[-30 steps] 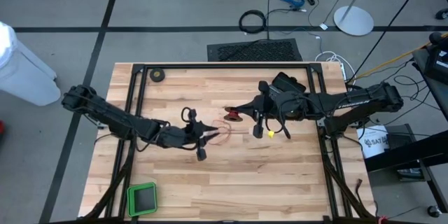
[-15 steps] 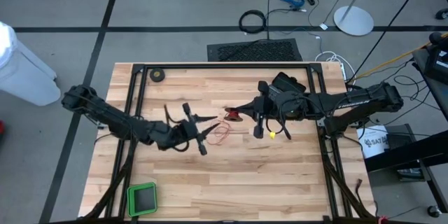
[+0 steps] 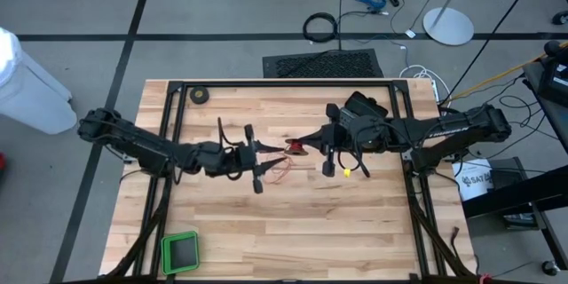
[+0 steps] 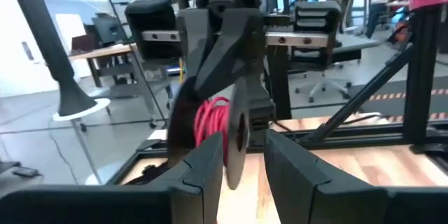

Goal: Coil cords
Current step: Coil the red wire into the spool

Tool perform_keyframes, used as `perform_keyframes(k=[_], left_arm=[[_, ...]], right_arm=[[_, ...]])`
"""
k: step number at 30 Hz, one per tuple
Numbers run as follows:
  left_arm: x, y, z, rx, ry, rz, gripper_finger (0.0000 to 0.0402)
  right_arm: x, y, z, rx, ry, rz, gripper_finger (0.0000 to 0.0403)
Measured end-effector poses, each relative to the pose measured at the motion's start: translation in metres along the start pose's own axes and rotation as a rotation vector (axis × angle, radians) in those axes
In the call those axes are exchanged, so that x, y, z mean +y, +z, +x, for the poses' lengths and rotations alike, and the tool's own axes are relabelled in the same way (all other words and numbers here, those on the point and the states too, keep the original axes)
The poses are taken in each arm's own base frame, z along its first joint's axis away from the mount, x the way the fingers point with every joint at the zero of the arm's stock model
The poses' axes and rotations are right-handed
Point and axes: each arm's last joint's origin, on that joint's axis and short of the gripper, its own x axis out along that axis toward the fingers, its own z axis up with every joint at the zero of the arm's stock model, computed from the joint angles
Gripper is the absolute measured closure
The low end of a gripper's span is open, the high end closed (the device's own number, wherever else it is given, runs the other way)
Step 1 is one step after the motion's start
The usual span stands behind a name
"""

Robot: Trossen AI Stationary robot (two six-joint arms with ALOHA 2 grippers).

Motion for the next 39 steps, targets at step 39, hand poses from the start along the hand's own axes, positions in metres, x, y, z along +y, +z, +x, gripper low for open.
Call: perform_keyframes(k=[39], left_arm=[[0.011,-0.012,0.014,-0.002,-0.039,-0.024,0.0396]], right_arm=[[0.000,0.000,0.000,0.004,-0.001,-0.010,0.0403]])
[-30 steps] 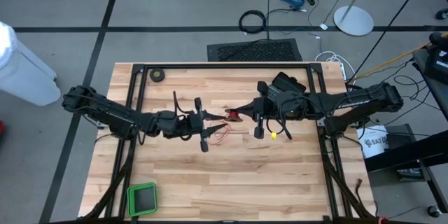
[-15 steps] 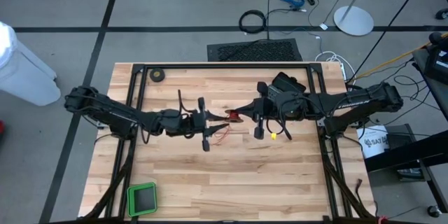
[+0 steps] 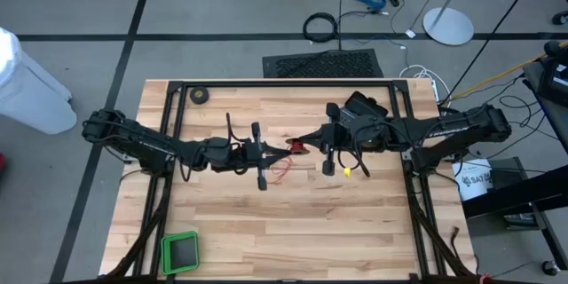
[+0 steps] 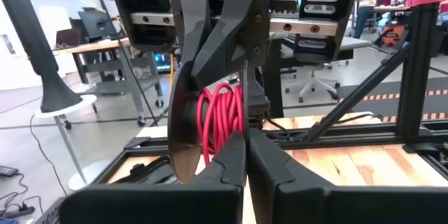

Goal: Coil cords
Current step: Coil the red wire into the spool

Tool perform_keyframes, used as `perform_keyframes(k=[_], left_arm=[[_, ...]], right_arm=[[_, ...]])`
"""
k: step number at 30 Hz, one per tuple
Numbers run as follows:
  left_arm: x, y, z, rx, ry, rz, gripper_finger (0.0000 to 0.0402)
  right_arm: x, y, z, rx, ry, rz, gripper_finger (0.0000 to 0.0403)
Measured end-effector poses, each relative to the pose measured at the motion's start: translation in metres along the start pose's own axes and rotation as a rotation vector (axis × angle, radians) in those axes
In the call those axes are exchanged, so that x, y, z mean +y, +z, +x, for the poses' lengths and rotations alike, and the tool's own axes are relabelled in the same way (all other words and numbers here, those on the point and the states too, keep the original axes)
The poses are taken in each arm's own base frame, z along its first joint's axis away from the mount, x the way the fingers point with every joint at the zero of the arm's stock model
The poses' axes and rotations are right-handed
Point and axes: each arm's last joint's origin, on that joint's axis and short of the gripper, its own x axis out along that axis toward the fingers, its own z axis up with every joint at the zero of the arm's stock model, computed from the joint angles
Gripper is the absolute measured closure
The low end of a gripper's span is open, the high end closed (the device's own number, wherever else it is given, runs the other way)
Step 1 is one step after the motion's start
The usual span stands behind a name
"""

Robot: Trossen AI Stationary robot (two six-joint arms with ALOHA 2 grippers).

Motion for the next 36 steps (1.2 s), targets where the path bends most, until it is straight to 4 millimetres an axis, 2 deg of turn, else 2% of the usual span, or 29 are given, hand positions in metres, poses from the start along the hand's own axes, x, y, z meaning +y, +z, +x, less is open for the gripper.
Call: perform_keyframes(k=[7,11,14,18,28,36], left_arm=[[-0.001,-0.005,-0.001,0.082,-0.016,0.050,0.0398],[0.002,-0.010,-0.006,0.168,-0.038,0.070,0.0399],[0.007,-0.006,-0.011,0.181,-0.082,0.047,0.0399],[0.011,-0.005,-0.015,0.212,-0.134,0.040,0.0400],[0.029,0.003,-0.024,0.207,-0.289,-0.010,0.0400],[0.036,-0.001,-0.024,0.243,-0.316,-0.038,0.0400]], right_arm=[[0.003,-0.004,-0.001,0.045,0.012,-0.007,0.0399],[0.007,-0.013,-0.005,0.135,-0.005,0.038,0.0375],[0.012,-0.019,-0.007,0.193,-0.035,0.052,0.0352],[0.017,-0.017,-0.009,0.170,-0.044,0.065,0.0324],[0.031,-0.031,0.023,0.210,-0.034,-0.007,0.0286],[0.029,-0.020,0.028,0.093,-0.037,-0.024,0.0280]])
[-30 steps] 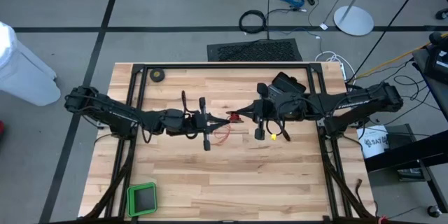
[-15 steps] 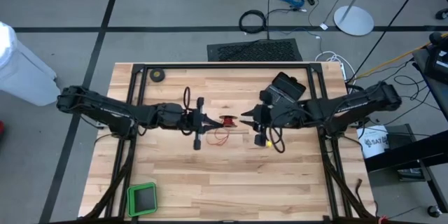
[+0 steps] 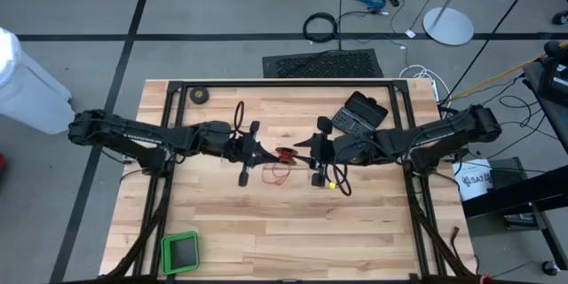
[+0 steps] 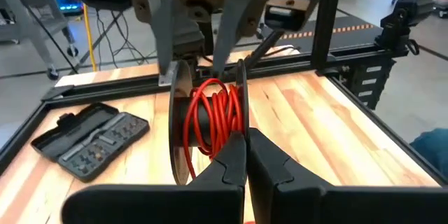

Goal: Coil cords
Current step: Coil the red wire into the spool

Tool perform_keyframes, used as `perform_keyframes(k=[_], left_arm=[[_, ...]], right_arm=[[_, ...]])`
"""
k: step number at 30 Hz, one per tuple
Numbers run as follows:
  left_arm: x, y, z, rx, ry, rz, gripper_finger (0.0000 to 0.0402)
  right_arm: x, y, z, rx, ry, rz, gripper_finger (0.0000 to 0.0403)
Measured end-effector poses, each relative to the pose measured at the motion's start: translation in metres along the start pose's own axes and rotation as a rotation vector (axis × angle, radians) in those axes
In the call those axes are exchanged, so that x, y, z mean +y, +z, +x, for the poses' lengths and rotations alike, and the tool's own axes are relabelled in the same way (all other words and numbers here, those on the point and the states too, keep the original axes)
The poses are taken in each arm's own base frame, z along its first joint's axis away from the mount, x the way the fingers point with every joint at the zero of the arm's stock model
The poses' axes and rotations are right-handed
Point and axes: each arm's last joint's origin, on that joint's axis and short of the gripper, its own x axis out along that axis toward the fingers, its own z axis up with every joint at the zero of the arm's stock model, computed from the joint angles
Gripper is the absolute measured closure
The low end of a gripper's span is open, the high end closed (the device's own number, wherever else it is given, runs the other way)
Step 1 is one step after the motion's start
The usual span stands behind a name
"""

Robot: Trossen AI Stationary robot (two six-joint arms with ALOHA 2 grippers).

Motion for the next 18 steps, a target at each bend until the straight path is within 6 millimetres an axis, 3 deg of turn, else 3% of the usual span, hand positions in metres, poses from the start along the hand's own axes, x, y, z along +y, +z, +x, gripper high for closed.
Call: perform_keyframes(k=[11,18], left_arm=[[0.0000,0.0004,0.0000,-0.004,0.001,-0.004,0.0400],[0.0001,0.0009,0.0000,-0.010,0.002,-0.004,0.0399]], right_arm=[[-0.0039,-0.0008,0.0029,0.006,0.037,0.019,0.0284],[-0.0033,-0.0037,0.0073,0.022,0.036,0.014,0.0349]])
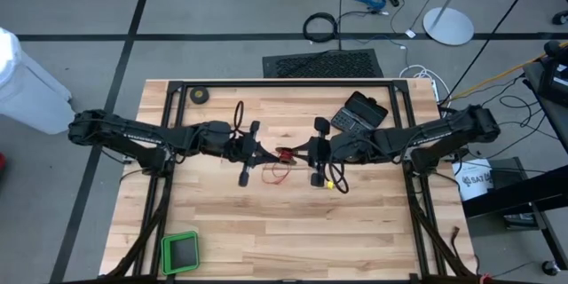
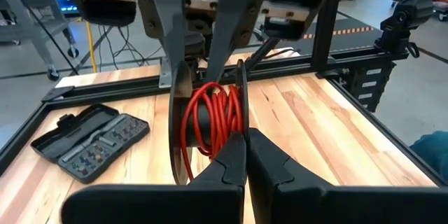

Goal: Coil cords
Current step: Coil the red wire into the spool

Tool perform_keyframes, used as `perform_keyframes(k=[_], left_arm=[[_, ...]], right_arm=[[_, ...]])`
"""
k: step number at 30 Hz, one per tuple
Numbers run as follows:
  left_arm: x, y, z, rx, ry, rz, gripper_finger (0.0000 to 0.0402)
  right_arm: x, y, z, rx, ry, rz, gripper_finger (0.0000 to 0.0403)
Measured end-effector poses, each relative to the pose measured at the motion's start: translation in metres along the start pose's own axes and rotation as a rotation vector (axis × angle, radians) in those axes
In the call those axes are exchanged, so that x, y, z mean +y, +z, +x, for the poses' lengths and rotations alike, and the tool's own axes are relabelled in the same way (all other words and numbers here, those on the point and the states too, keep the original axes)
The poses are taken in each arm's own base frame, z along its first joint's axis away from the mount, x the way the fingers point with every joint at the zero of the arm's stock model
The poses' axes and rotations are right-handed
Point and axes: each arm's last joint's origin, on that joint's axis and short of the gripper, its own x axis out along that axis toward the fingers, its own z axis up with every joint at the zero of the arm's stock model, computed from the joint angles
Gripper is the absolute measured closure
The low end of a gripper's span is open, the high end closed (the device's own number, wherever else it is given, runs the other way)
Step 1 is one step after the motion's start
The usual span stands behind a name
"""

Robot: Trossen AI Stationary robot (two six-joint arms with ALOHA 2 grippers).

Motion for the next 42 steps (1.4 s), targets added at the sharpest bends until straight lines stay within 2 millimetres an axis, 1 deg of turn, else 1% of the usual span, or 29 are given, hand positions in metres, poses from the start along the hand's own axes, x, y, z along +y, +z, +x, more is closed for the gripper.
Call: perform_keyframes(k=[2,4,7,10,15,20,24,27,29,32,36,38,42], left_arm=[[0.000,0.000,0.000,0.000,0.000,0.000,0.0399],[0.000,0.000,0.000,0.004,0.002,0.000,0.0396],[0.000,0.000,0.000,0.003,0.018,0.001,0.0380],[-0.002,0.001,0.000,-0.001,0.048,0.004,0.0347],[-0.006,0.009,-0.008,-0.031,0.118,0.009,0.0302],[-0.016,0.024,-0.026,-0.091,0.103,-0.011,0.0293],[-0.024,0.027,-0.039,-0.066,0.141,-0.050,0.0293],[-0.027,0.020,-0.041,-0.001,0.236,-0.074,0.0293],[-0.028,0.010,-0.039,0.010,0.273,-0.095,0.0292],[-0.033,-0.004,-0.031,-0.064,0.266,-0.112,0.0292],[-0.037,-0.022,-0.020,-0.181,0.257,-0.151,0.0292],[-0.037,-0.028,-0.014,-0.231,0.258,-0.167,0.0292],[-0.039,-0.041,0.006,-0.247,0.244,-0.186,0.0292]], right_arm=[[-0.001,-0.001,0.002,0.005,-0.005,-0.002,0.0382],[-0.001,-0.001,0.002,0.010,-0.007,-0.007,0.0396],[-0.001,-0.001,0.002,0.008,-0.013,-0.007,0.0399],[-0.001,-0.001,0.002,0.008,-0.012,-0.001,0.0401],[-0.001,-0.001,0.002,0.006,-0.016,0.011,0.0402],[-0.004,0.000,-0.004,0.009,-0.030,0.022,0.0402],[-0.012,0.008,-0.020,-0.029,-0.067,0.073,0.0403],[-0.018,0.016,-0.036,-0.081,-0.070,0.095,0.0403],[-0.020,0.020,-0.046,-0.113,-0.065,0.104,0.0403],[-0.020,0.024,-0.058,-0.140,-0.053,0.103,0.0403],[-0.019,0.027,-0.068,-0.165,-0.054,0.082,0.0403],[-0.019,0.028,-0.071,-0.172,-0.075,0.069,0.0403],[-0.021,0.029,-0.074,-0.181,-0.088,0.057,0.0403]])
